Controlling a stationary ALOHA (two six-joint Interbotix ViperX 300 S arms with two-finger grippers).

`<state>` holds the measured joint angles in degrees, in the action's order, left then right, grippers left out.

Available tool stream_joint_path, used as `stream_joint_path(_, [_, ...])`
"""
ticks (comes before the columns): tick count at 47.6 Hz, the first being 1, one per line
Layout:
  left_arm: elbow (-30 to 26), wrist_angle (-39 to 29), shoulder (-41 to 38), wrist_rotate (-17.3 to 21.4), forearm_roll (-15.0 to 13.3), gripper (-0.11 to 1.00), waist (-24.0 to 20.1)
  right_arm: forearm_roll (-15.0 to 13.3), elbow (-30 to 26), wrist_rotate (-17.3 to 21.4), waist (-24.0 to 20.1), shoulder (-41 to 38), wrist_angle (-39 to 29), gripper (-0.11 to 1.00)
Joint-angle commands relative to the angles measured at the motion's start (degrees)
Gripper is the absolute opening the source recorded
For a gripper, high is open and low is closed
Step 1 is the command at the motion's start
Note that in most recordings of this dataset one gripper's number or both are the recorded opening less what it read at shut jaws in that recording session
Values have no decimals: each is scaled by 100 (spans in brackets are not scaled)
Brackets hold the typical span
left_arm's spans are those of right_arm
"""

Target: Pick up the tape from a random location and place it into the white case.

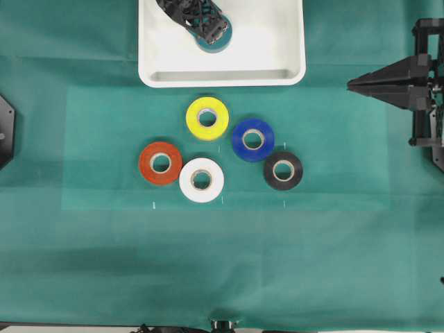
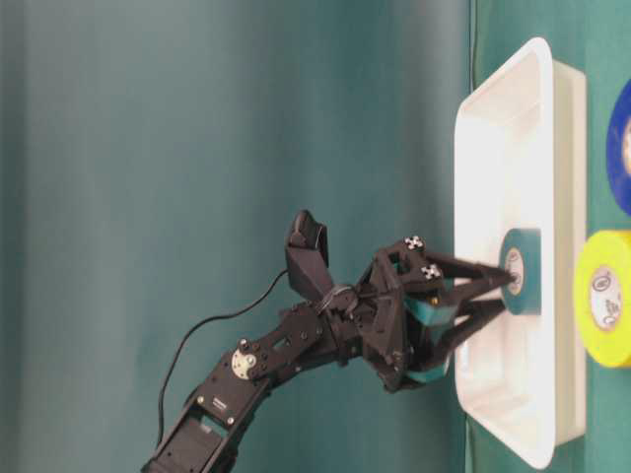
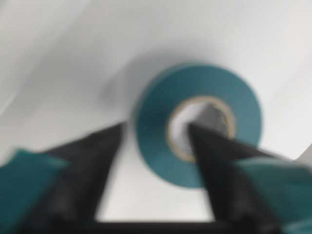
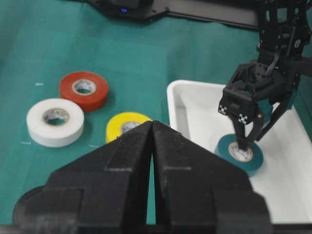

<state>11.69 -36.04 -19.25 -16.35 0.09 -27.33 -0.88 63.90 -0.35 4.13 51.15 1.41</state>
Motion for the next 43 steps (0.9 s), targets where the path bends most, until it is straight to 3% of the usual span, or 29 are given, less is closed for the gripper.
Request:
stream_joint_path(1, [-88, 26, 193, 0, 0, 73, -9, -9, -97, -9, 9, -26, 35, 2])
stream_joint_path(5, [-88, 26, 229, 9, 0, 93, -9, -9, -97, -9, 9, -26, 35, 2])
stream_joint_path(8, [-88, 9, 255, 9, -9, 98, -9, -9, -97, -9, 9, -35, 44, 2])
stream_joint_path(30, [-141, -308, 712, 0, -9, 97, 70, -9, -97, -9, 9, -26, 44, 2])
stream_joint_path(43, [-308, -835, 1116, -9, -9, 97, 246, -9, -97, -9, 9, -26, 44, 2])
